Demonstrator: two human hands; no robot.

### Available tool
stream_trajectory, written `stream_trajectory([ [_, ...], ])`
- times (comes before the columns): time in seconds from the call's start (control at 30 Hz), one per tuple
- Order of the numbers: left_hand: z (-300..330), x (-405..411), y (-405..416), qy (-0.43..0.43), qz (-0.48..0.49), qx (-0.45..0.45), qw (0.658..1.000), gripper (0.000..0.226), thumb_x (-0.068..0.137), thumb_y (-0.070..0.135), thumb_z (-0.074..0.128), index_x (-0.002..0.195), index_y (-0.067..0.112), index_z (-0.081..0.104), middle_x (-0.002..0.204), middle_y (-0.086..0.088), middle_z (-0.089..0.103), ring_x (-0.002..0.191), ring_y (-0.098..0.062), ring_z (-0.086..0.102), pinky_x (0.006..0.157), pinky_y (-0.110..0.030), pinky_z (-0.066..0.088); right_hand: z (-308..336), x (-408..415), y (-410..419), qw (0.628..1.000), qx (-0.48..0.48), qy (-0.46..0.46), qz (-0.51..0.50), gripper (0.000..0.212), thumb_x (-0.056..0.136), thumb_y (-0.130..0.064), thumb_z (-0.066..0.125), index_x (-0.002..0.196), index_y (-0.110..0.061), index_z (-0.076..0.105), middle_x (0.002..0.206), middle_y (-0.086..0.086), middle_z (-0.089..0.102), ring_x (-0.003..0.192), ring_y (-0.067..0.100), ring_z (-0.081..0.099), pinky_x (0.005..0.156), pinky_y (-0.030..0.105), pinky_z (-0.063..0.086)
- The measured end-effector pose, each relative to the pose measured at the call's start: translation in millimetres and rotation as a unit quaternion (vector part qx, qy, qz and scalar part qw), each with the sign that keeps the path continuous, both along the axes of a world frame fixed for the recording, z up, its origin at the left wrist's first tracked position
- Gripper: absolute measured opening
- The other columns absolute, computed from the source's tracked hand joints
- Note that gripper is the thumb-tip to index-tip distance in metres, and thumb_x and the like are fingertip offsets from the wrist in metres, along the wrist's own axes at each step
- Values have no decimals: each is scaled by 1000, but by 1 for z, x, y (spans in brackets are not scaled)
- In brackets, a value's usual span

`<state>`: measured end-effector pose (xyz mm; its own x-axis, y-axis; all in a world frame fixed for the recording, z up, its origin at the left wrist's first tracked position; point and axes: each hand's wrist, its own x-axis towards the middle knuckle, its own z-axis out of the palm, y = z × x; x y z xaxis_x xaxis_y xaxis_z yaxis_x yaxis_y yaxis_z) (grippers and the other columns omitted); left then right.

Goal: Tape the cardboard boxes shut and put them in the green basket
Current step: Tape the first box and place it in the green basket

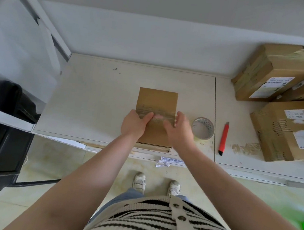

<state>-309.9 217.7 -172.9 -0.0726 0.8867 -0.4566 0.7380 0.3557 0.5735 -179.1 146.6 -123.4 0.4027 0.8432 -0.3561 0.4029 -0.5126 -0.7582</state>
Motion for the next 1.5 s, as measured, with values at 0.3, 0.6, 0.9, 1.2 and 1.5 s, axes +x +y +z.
stream_trajectory([
  [0.3,-4,-5,-2,25,-62,31,997,55,95,56,47,119,7,48,106,-10,63,105,-34,61,73,-35,42,-24,-12,22,993,-99,29,-66,48,102,-31,43,140,-5,33,130,16,54,107,32,56,76,34,41],
  [0.6,-9,32,2,230,-275,181,916,84,98,62,22,154,12,-14,161,-17,-20,149,-32,-17,119,-57,-1,-42,-9,17,996,-51,37,-57,32,105,-30,37,115,-6,57,96,3,59,87,21,54,70,29,36],
  [0.9,17,10,19,-18,-135,3,991,98,82,83,27,153,31,-17,161,-5,-26,147,-29,-24,115,-58,-9,-15,-4,10,983,13,180,-31,42,99,-53,40,141,-46,46,145,-5,48,140,21,35,115,42,30],
  [1.2,29,-4,2,-444,77,-215,866,70,91,27,68,147,36,28,125,-4,65,96,-20,71,67,-33,60,-14,-7,19,999,-35,-14,-24,53,95,-44,55,138,-16,42,112,3,59,122,31,46,96,43,42],
  [1.5,21,-46,0,-534,126,-253,797,45,87,31,68,128,16,60,118,-11,70,102,-27,70,74,-41,60,2,-5,16,983,70,167,-23,45,97,-39,55,141,-36,46,130,-8,57,111,5,58,90,21,46],
])
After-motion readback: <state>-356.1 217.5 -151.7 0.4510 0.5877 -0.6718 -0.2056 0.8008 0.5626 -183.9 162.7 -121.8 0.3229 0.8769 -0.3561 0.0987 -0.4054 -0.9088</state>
